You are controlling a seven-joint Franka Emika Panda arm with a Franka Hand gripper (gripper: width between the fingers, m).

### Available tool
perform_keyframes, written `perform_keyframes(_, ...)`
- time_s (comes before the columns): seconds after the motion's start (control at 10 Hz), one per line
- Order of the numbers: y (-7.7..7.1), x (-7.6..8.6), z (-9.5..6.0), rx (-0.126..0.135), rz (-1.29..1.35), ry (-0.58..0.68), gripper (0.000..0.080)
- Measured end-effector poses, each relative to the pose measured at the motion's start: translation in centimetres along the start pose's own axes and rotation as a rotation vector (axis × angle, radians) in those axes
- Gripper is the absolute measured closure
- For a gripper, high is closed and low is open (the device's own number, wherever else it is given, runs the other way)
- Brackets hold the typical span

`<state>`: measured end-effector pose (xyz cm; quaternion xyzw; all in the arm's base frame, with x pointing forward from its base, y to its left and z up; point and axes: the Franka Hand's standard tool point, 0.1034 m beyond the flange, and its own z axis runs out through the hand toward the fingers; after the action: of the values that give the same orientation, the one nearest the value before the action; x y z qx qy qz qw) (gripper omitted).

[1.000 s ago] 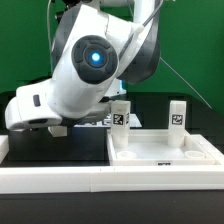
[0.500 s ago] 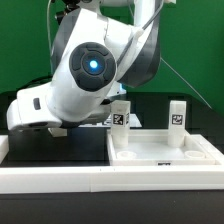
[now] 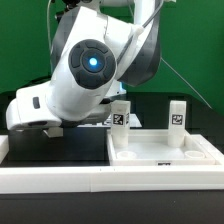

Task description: Assemble square table

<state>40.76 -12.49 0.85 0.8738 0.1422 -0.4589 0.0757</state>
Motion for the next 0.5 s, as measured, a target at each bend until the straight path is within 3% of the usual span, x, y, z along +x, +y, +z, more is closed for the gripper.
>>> perform_keyframes(0.5, 0.36, -0.18, -0.72, -0.003, -0.022, 0.017, 0.0511)
